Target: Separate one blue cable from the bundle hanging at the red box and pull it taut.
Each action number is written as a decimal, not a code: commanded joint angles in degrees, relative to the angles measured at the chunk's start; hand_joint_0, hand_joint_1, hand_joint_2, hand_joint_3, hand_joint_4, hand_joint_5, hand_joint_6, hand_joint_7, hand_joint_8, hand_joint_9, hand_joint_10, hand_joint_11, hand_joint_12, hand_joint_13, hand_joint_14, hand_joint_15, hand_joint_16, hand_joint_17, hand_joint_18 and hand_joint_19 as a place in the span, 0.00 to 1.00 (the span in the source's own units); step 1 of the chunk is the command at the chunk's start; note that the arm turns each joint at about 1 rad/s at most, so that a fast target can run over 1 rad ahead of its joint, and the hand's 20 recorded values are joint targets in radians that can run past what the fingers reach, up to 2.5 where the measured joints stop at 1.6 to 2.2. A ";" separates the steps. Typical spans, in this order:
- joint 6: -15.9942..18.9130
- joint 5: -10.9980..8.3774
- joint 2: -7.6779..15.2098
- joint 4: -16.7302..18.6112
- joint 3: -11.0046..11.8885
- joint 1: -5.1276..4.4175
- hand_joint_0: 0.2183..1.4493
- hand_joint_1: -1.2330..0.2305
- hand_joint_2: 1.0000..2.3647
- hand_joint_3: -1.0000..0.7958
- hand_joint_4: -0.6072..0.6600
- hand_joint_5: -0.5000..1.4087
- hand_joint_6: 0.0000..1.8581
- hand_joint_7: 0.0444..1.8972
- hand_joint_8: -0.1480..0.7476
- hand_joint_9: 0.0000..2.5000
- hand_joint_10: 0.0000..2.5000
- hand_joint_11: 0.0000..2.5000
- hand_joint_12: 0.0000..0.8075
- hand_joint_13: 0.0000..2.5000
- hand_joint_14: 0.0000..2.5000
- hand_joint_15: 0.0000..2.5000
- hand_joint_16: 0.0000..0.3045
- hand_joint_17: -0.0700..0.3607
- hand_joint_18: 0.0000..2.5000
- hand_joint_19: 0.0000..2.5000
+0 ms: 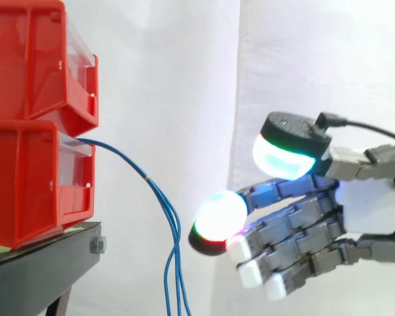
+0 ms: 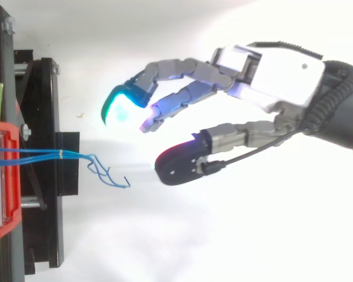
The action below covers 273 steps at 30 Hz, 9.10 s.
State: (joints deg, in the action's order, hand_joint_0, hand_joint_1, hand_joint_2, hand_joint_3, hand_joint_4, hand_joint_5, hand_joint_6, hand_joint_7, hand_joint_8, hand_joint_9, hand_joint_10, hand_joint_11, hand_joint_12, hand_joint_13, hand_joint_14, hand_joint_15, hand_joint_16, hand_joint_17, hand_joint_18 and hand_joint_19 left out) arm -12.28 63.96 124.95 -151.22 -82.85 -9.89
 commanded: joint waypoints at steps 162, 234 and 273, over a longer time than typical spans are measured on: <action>13.51 8.73 5.04 -4.70 11.30 0.84 0.39 0.36 0.02 0.48 0.58 0.18 0.34 0.62 0.49 0.41 0.01 0.27 0.37 0.40 0.01 0.22 0.08 0.30 0.31 0.20; 13.42 8.64 5.04 -4.78 11.30 0.75 0.35 0.32 0.02 0.42 0.52 0.16 0.46 0.55 0.51 0.40 0.01 0.32 0.42 0.40 0.01 0.25 0.11 0.34 0.33 0.24; 13.42 8.64 5.13 -5.40 11.30 0.84 0.32 0.37 0.01 0.40 0.56 0.18 0.45 0.65 0.52 0.42 0.01 0.33 0.42 0.39 0.01 0.26 0.12 0.35 0.35 0.26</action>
State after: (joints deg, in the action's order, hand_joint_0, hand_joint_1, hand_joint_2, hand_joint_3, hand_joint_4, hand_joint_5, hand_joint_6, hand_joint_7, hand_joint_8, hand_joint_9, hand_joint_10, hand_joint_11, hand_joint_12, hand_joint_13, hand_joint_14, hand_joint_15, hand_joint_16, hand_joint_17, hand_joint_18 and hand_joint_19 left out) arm 1.14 72.60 130.02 -156.62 -71.54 -9.12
